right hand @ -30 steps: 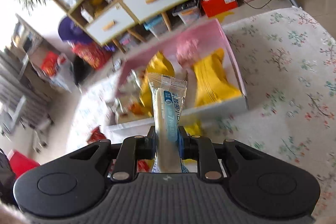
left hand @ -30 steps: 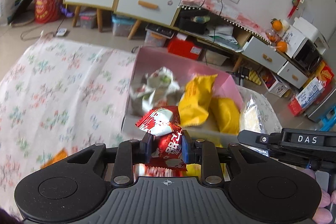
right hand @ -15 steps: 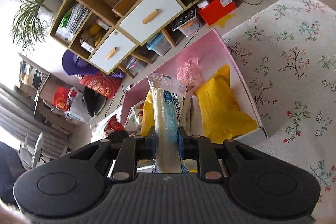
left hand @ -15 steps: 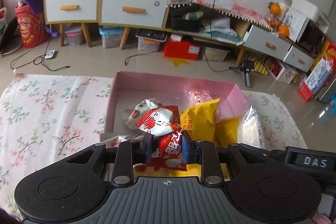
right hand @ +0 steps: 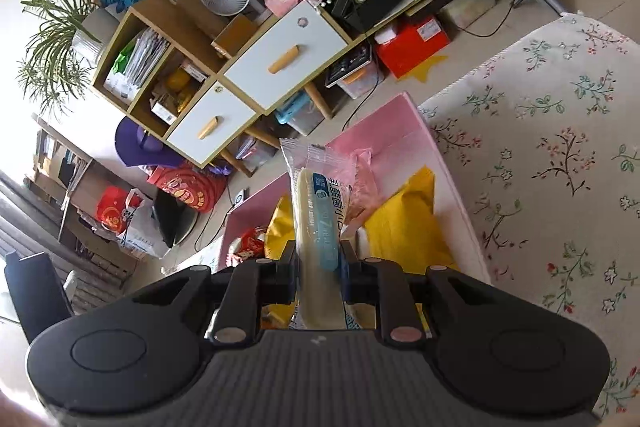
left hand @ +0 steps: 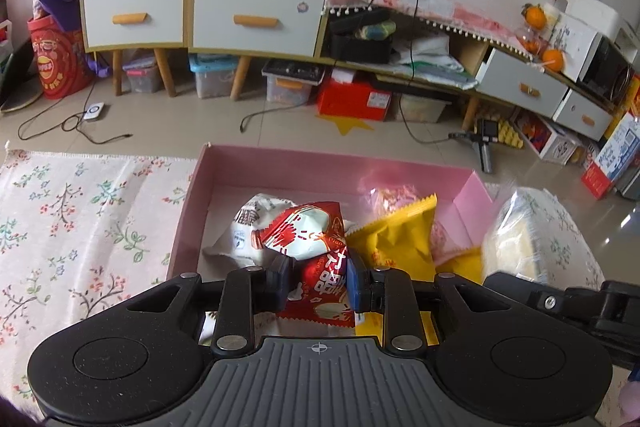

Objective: Organize snacks
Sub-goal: 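Lift the milk-stick bag in the right tool while the left tool carries the red pack over the box, then open the right tool over the box while the left tool releases the red pack inside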

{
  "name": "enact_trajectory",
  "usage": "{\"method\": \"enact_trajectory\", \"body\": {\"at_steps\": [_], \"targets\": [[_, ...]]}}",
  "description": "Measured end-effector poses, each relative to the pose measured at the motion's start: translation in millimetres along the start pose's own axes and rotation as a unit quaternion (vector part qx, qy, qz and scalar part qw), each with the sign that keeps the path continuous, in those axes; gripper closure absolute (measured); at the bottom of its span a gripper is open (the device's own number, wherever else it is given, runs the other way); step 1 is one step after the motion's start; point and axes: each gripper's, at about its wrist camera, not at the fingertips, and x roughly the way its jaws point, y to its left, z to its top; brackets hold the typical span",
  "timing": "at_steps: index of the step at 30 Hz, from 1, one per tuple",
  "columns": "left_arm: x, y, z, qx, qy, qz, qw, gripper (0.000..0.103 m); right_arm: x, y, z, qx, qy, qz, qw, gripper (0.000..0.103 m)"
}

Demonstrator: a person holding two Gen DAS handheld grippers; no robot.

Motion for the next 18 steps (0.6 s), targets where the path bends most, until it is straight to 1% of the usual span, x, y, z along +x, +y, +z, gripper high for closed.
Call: {"method": "enact_trajectory", "body": {"at_steps": [2,3,4,6,9,10,11,12,14,16,18], "targets": [[-0.9,-0.7,-0.5,0.006,-0.012,-0.003,0.9999,0.074,0.8,-1.2,-0.7,0.0,0.002,-0.002,1.0,0.085],[-1.3,-0.9,-0.4,0.007,-0.015,-0.001,0.9999,0.072,1.3,-0.9,-1.0,-0.003,0.003,-0.003,1.0,0.082],[-1.3,-1.7,0.8,0.007,-0.016,0.0,0.9998,0.063,0.9,-0.7,-0.9,-0.004,0.002,-0.006,1.0,0.081],[-4.0,-1.3,0.7,0.003,-0.017,0.001,0.9999,0.055,-2.4,-0.4,0.0,-0.002,-0.004,-0.008,1.0,0.073],[-10.8,-2.6,0.7,0.007,-0.022,0.005,0.9997,0.046,-8.5,-0.9,2.3,0.006,-0.01,-0.004,1.0,0.071],[-12.9,-3.4,0.8,0.01,-0.023,0.006,0.9997,0.039,-9.6,-0.6,2.2,0.005,-0.012,-0.003,1.0,0.071],[-16.4,-3.9,0.0,0.015,-0.025,0.006,0.9995,0.034,-10.6,-0.6,2.1,0.004,-0.012,-0.005,1.0,0.071],[-20.2,-4.4,-1.2,0.02,-0.028,0.007,0.9994,0.032,-11.2,-0.7,2.2,0.002,-0.012,-0.007,1.0,0.071],[-26.6,-5.3,-3.9,0.031,-0.028,0.009,0.9991,0.031,-12.9,-0.9,1.6,-0.001,-0.011,-0.014,1.0,0.069],[-33.2,-6.0,-7.0,0.039,-0.026,0.01,0.9988,0.031,-14.8,-0.8,1.0,-0.004,-0.01,-0.02,1.0,0.065],[-41.1,-4.5,-11.5,0.042,-0.026,0.012,0.9987,0.03,-17.0,1.6,0.1,-0.013,-0.007,-0.026,1.0,0.059]]}}
